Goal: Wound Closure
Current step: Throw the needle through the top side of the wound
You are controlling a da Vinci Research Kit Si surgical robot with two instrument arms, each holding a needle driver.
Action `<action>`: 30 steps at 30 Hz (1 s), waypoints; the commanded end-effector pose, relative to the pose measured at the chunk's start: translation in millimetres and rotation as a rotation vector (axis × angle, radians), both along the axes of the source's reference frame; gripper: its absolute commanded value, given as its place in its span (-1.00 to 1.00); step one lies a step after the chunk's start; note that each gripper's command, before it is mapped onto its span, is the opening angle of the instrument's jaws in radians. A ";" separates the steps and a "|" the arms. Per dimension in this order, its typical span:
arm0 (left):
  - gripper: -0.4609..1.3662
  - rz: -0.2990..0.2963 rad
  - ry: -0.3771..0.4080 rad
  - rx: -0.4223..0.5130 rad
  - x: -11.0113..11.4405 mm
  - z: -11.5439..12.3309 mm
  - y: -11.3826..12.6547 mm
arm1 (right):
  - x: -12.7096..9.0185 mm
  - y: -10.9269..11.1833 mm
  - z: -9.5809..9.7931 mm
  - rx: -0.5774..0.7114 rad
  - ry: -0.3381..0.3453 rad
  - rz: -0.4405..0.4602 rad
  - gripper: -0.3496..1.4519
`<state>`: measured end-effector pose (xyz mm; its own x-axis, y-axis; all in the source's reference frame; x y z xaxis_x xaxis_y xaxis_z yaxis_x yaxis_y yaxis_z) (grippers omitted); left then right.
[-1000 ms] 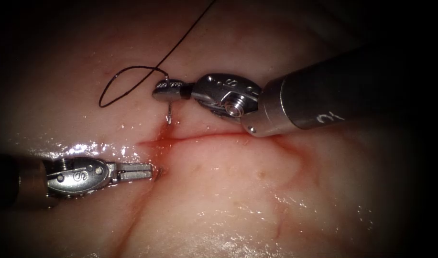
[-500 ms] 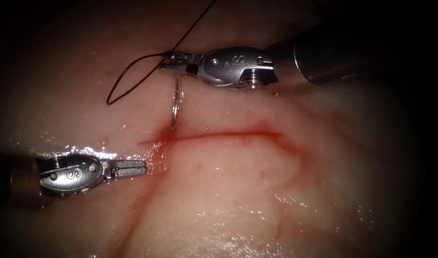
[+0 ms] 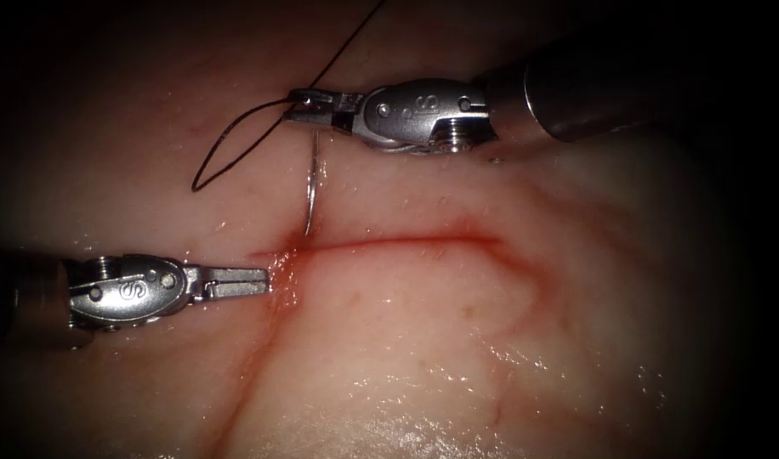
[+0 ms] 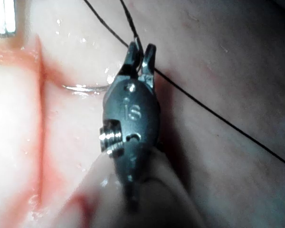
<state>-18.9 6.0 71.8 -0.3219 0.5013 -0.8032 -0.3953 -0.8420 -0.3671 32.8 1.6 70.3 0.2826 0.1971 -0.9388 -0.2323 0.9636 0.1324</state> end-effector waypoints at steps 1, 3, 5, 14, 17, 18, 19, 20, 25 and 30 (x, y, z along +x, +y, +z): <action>-0.88 0.007 0.017 -0.001 -0.3 0.4 0.0 | 0.0 0.2 -0.1 -0.007 -0.003 0.005 -1.00; -0.88 0.020 0.044 0.000 -0.8 0.8 -0.1 | 0.0 0.3 -0.2 -0.011 -0.002 0.006 -1.00; -0.88 0.042 0.104 -0.003 -1.3 1.8 -0.3 | 0.0 0.5 -0.5 -0.014 -0.002 0.006 -1.00; -0.88 0.099 0.230 0.021 -1.3 7.6 -3.5 | 0.1 0.7 -1.1 -0.035 0.007 -0.009 -1.00; -0.88 0.108 0.282 0.059 -0.6 10.2 -6.5 | 0.2 0.7 -1.2 -0.040 0.009 -0.012 -1.00; -0.88 0.112 0.281 0.070 -0.4 10.6 -7.1 | 0.3 0.7 -1.2 -0.040 0.009 -0.011 -1.00; -0.88 0.116 0.282 0.070 -0.4 10.7 -7.3 | 0.3 0.7 -1.2 -0.041 0.011 -0.009 -1.00; -0.88 0.120 0.284 0.078 -0.1 11.2 -8.2 | 0.4 0.7 -1.3 -0.041 0.013 -0.010 -1.00; -0.88 0.165 0.327 0.117 0.7 12.3 -10.2 | 0.9 0.6 -1.5 -0.039 0.032 -0.024 -1.00; -0.88 0.164 0.334 0.120 0.8 13.6 -10.4 | 1.5 1.3 -2.0 -0.032 0.040 -0.019 -1.00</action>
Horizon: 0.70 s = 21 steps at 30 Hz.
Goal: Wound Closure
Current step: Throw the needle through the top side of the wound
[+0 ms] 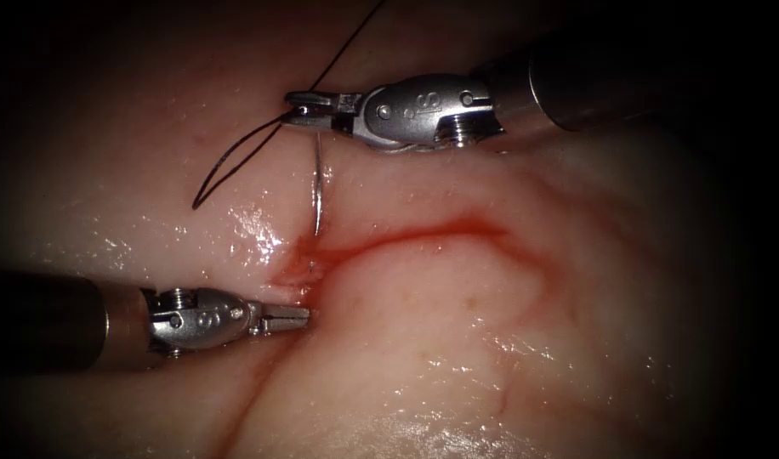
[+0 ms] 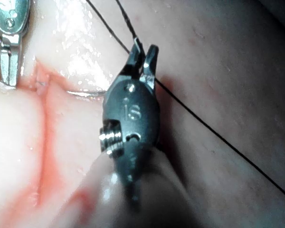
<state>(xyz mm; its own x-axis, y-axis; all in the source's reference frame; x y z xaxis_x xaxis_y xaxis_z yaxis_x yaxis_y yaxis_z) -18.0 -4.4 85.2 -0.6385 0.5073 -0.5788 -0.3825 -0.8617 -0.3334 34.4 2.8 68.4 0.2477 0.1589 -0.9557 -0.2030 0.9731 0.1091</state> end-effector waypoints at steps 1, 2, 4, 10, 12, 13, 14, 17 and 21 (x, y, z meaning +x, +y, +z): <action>-0.88 0.009 -0.006 0.006 0.0 0.2 0.1 | 0.0 0.3 -0.3 0.001 0.003 0.014 -1.00; -0.88 0.010 -0.006 0.006 0.0 0.3 0.2 | 0.0 0.4 -0.3 0.003 0.003 0.015 -1.00; -0.88 0.010 -0.006 0.006 0.1 0.2 0.1 | 0.1 0.8 -0.6 0.013 0.008 0.018 -1.00; -0.88 0.011 -0.008 0.009 0.1 0.0 0.4 | 0.1 0.3 -0.8 0.033 0.010 0.006 -1.00; -0.88 0.010 -0.003 0.009 0.2 -0.1 0.6 | 0.1 -0.2 -0.7 0.031 0.008 0.000 -1.00; -0.88 0.008 -0.005 0.009 0.2 -0.2 0.8 | 0.2 -0.5 -0.6 0.035 0.009 -0.002 -1.00; -0.88 0.004 -0.004 0.006 0.2 -0.3 0.9 | 0.2 -0.8 -0.5 0.033 0.007 -0.007 -1.00; -0.88 0.002 -0.006 0.006 0.3 -0.5 1.2 | 0.3 -1.8 -0.3 0.035 0.002 -0.020 -1.00; -0.88 -0.002 -0.009 0.004 0.5 -0.7 1.4 | 0.4 -2.7 -0.2 0.067 0.003 -0.025 -1.00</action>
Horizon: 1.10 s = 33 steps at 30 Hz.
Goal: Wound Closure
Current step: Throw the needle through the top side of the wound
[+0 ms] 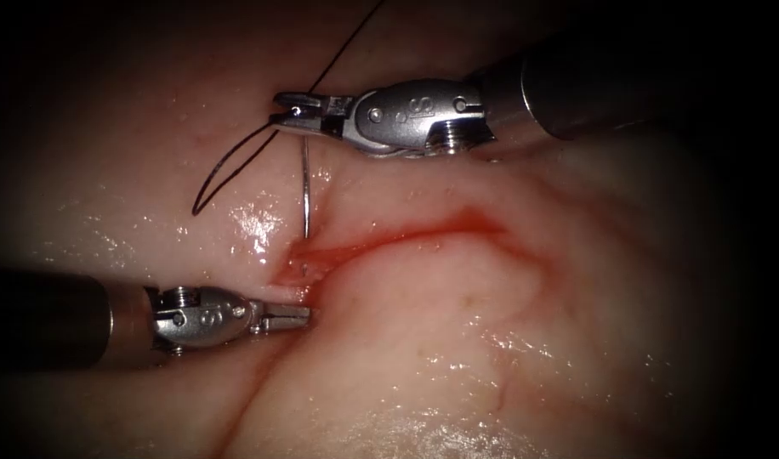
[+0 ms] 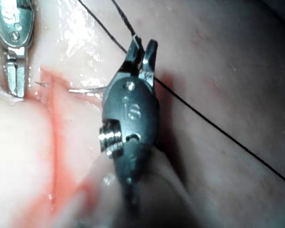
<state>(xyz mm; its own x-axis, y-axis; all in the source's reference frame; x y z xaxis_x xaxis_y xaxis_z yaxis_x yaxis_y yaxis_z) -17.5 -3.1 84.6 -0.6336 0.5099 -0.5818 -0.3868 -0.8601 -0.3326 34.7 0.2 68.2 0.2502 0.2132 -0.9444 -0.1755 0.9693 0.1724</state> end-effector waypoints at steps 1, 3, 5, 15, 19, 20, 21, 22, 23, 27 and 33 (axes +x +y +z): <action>-0.88 0.004 -0.007 0.007 0.1 -0.1 0.1 | 0.0 -0.3 0.0 0.015 -0.002 -0.002 -1.00; -0.88 0.001 -0.008 0.005 0.2 -0.2 0.2 | 0.1 -0.8 -0.1 0.046 -0.006 -0.009 -1.00; -0.88 -0.005 -0.009 0.002 0.3 -0.4 0.4 | 0.2 -1.4 -0.1 0.086 -0.007 -0.011 -1.00; -0.88 -0.014 -0.015 -0.003 0.5 -0.6 0.8 | 0.2 -2.7 -0.7 0.323 0.013 0.049 -1.00; -0.88 -0.013 -0.015 -0.002 0.6 -0.6 0.9 | 0.1 -2.7 -0.6 0.443 -0.013 0.093 -1.00; -0.88 -0.013 -0.015 -0.002 0.6 -0.6 0.9 | 0.1 -2.6 -0.5 0.460 -0.014 0.098 -1.00; -0.88 -0.013 -0.016 -0.002 0.6 -0.7 0.9 | 0.1 -2.6 -0.5 0.490 -0.016 0.104 -1.00; -0.88 -0.013 -0.016 -0.002 0.6 -0.7 0.9 | 0.1 -2.7 -0.5 0.507 -0.016 0.108 -1.00; -0.88 -0.013 -0.016 -0.001 0.6 -0.7 0.9 | 0.2 -2.8 -0.5 0.529 -0.016 0.113 -1.00; -0.88 -0.015 -0.018 -0.002 0.7 -0.7 1.0 | 0.2 -3.5 -0.4 0.644 -0.029 0.131 -1.00; -0.88 -0.011 -0.017 -0.006 0.8 -0.9 1.1 | 0.3 -5.1 -0.2 0.794 -0.051 0.153 -1.00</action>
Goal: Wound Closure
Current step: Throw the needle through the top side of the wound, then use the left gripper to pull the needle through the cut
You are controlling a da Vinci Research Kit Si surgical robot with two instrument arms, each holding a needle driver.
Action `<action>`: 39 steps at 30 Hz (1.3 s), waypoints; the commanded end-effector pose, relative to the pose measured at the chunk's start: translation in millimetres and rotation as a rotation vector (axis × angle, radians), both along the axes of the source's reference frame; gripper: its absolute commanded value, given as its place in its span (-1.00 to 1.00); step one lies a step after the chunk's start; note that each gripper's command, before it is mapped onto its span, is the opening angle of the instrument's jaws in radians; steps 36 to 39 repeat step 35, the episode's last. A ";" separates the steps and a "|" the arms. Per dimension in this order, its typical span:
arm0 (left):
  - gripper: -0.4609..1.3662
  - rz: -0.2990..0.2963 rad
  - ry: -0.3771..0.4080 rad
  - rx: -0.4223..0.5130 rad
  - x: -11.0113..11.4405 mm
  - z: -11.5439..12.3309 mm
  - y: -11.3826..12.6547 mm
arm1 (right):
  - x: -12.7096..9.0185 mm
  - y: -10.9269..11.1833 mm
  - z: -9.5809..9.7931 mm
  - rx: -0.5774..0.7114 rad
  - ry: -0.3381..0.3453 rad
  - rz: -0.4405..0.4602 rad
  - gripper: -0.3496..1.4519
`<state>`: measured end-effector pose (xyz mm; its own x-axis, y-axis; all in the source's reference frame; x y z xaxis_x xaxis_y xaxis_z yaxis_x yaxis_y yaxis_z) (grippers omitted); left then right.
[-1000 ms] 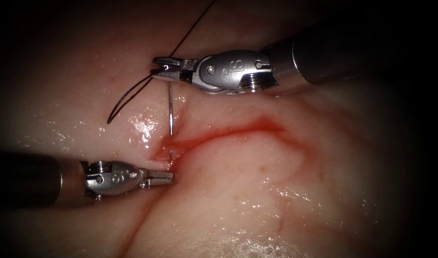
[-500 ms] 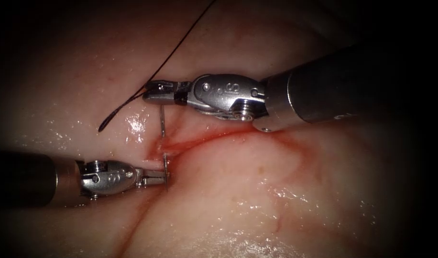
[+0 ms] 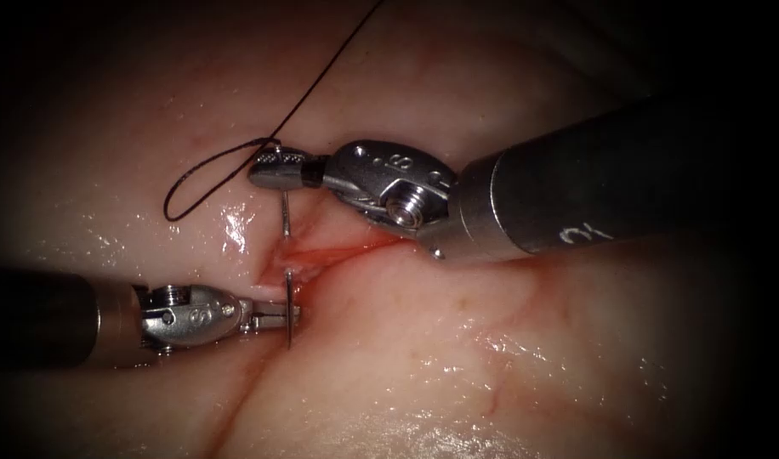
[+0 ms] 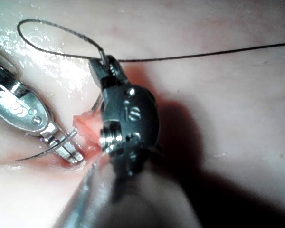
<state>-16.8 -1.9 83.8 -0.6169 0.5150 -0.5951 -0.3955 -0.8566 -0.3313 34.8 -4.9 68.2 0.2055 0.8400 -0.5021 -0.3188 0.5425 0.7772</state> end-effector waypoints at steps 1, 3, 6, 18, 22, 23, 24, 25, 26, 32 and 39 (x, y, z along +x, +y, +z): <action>-0.88 0.005 -0.003 0.003 0.0 -0.1 0.1 | 0.3 -0.3 0.0 0.063 -0.005 0.014 -1.00; -0.88 0.002 -0.003 0.001 0.1 -0.1 0.1 | 0.3 -0.8 0.1 0.112 -0.013 0.022 -1.00; -0.88 0.001 -0.006 0.002 0.2 -0.3 0.2 | 0.2 -1.3 0.2 0.175 -0.013 0.044 -1.00; -0.88 0.003 -0.007 -0.008 0.7 -0.8 0.5 | -1.0 0.3 1.4 0.056 0.058 0.101 0.48; -0.88 0.007 -0.005 -0.013 0.9 -1.0 0.6 | -2.6 1.2 2.3 -0.039 0.047 0.075 0.55; -0.88 0.012 -0.005 -0.016 0.9 -1.0 0.6 | -3.0 1.4 2.4 -0.063 0.040 0.069 0.57; -0.88 0.012 -0.006 -0.016 1.0 -1.0 0.6 | -3.4 1.6 2.6 -0.065 0.029 0.075 0.60; -0.88 0.012 -0.006 -0.015 1.0 -1.1 0.6 | -4.2 1.9 2.8 -0.077 0.021 0.088 0.63; -0.88 0.017 -0.006 -0.019 1.0 -1.1 0.7 | -4.8 2.2 2.9 -0.097 0.024 0.091 0.63; -0.88 0.020 -0.012 -0.029 1.0 -1.2 0.8 | -7.6 3.0 3.5 -0.138 0.005 0.104 0.67; -0.88 0.031 -0.014 -0.042 1.0 -1.3 0.9 | -8.3 2.5 3.1 -0.215 -0.013 0.077 0.78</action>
